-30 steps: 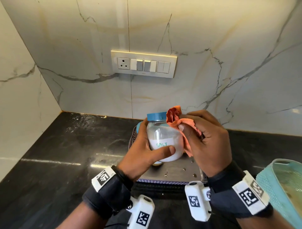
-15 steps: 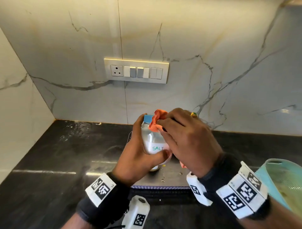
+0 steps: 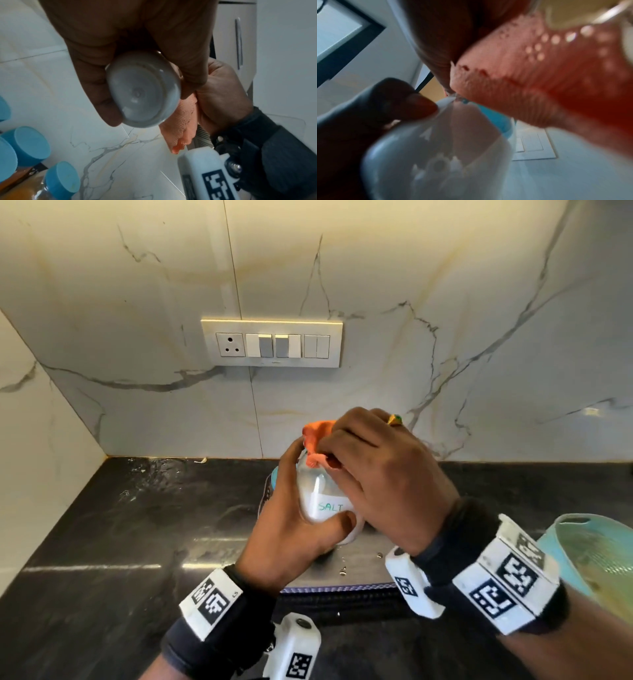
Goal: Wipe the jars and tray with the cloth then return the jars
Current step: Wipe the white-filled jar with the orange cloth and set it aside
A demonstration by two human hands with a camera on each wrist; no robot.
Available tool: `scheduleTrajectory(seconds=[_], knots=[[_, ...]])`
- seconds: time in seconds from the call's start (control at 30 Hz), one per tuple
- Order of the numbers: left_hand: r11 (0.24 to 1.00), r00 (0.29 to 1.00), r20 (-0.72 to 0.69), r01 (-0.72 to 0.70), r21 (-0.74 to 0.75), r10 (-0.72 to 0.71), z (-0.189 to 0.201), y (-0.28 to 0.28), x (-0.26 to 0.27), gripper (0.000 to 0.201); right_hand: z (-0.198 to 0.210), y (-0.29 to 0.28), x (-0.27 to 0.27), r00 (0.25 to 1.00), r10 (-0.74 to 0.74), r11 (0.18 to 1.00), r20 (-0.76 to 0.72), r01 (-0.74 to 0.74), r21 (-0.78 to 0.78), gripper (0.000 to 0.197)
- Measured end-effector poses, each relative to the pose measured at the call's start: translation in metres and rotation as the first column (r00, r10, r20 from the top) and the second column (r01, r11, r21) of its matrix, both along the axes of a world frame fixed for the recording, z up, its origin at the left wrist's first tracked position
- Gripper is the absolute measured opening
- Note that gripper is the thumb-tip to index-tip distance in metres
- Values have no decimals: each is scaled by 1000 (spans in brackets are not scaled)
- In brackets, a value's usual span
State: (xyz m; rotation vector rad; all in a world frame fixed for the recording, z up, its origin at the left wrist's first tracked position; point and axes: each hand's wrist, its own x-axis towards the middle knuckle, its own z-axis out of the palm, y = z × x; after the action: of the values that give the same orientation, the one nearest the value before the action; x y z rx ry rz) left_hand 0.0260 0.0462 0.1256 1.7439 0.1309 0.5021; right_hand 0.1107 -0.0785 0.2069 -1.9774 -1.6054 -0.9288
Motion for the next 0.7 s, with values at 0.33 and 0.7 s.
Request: scheduleTrajectory(seconds=[0.33, 0.7], knots=[[988, 998, 43, 56, -143, -50, -6, 11, -9, 94, -22, -24, 27, 912, -24, 995, -408, 60, 77, 10], [999, 999, 35, 31, -17, -31, -8, 4, -1, 97, -14, -6, -6, 975, 55, 998, -214, -48, 40, 11]])
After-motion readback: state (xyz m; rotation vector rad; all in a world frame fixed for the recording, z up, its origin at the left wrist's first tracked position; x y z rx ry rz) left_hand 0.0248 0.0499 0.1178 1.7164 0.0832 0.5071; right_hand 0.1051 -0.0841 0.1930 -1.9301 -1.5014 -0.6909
